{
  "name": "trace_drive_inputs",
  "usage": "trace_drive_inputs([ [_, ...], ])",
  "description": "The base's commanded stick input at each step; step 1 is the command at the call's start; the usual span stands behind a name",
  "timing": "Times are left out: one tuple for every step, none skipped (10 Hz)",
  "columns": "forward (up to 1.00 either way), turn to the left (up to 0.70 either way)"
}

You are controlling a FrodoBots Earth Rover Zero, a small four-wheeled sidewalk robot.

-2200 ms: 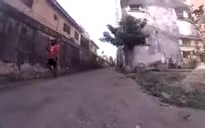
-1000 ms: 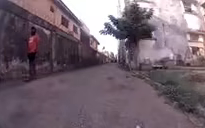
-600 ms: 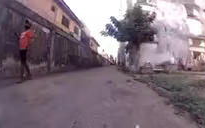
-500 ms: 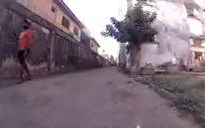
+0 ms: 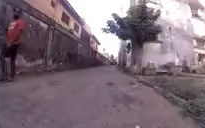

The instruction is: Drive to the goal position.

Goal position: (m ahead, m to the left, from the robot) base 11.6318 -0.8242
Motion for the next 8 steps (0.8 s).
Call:
trace_drive_inputs([
  [0.65, 0.0],
  [0.65, 0.0],
  [0.65, 0.0],
  [0.65, 0.0],
  [0.65, 0.0],
  [0.65, 0.0],
  [0.65, 0.0],
  [0.65, 0.0],
])
